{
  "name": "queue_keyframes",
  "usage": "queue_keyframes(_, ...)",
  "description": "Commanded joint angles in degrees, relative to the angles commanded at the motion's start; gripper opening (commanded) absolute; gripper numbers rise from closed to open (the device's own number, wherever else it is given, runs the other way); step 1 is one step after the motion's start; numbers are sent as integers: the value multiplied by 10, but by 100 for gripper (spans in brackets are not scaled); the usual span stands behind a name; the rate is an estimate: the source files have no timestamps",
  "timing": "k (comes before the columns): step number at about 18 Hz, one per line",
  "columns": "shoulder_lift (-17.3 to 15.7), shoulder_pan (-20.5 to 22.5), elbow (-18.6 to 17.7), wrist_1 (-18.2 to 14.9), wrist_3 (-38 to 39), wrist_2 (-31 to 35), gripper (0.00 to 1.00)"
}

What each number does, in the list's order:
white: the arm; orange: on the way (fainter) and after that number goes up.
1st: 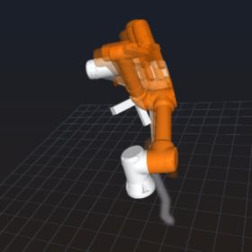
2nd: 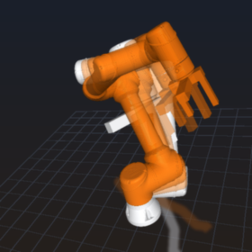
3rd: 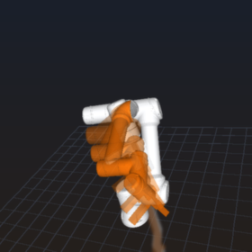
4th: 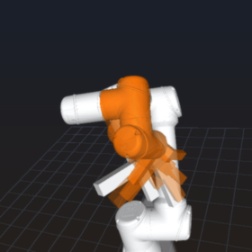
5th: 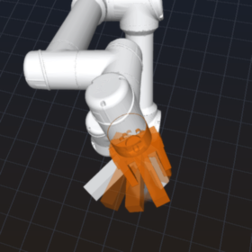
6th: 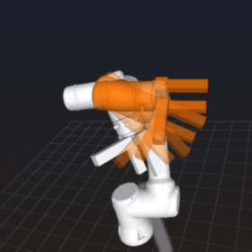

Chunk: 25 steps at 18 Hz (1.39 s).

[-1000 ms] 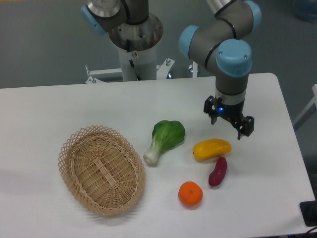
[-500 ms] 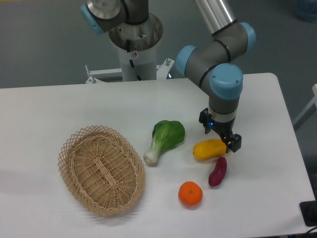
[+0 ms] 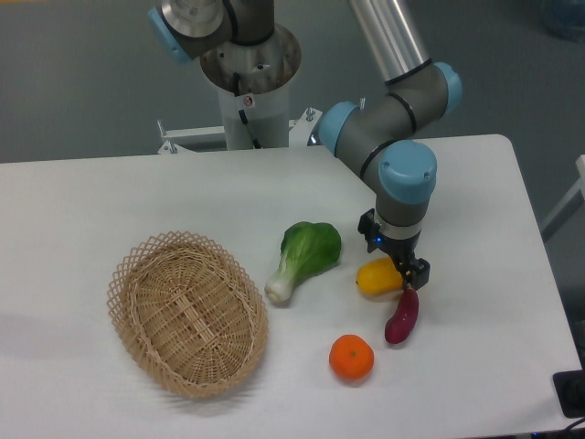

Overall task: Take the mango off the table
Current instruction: 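Close the gripper around the yellow mango, then lift the yellow mango up off the table with the gripper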

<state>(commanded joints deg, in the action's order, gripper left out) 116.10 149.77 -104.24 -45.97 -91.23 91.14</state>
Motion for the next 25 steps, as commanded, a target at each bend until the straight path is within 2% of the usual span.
queue_keyframes(2,3,-1,0,4,3,0,100)
queue_keyframes(4,4,-3,-2,25,10,0,84)
queue_keyframes(7,4,-4,-4,30,12,1,61)
queue_keyframes(9,3,-4,-4,30,13,0,49)
queue_keyframes(14,-7,-4,0,30,13,-2,44)
queue_keyframes(19,-39,19,35,28,50,-87,45)
queue_keyframes(25,-71,42,50,27,118,-148,45)
